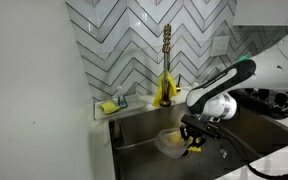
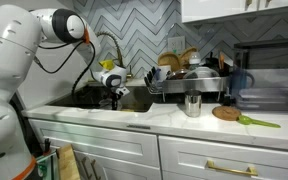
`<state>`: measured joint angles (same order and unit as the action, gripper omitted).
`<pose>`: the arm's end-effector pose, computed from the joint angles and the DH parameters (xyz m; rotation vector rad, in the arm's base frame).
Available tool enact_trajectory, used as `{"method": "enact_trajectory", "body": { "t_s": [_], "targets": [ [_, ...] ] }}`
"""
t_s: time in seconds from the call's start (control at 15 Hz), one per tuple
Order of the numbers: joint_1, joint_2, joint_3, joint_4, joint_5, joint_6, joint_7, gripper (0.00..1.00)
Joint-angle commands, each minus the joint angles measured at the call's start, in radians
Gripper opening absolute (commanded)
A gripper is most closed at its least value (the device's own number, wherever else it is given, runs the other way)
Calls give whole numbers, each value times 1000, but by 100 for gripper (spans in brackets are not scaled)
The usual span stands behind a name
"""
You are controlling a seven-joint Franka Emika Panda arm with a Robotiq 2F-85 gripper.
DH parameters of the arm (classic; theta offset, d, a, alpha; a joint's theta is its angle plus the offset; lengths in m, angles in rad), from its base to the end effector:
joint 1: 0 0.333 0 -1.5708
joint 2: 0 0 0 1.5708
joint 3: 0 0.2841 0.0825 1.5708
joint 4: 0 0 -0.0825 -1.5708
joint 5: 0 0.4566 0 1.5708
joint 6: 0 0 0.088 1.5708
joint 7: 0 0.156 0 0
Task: Pick up the bigger clear lunch box and put it on the counter, pick up the smaller clear lunch box and put it in the bigger clear lunch box, pick up the lunch boxes and put them in the sink, open the tap
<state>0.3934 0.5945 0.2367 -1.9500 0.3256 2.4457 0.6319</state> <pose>0.4958 0.3917 0.0401 -2.8730 0.4299 0.3984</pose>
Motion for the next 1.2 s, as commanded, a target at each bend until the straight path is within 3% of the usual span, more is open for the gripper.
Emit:
{"method": "enact_trajectory", "body": {
  "t_s": [0.0,0.47,1.13],
  "targets": [
    [15,-7,-20,12,-4,-10,30,46],
    [12,-56,-19,-4,-10,-15,26,98],
    [-11,-345,-31,-107,-145,20,-18,100]
  ]
}}
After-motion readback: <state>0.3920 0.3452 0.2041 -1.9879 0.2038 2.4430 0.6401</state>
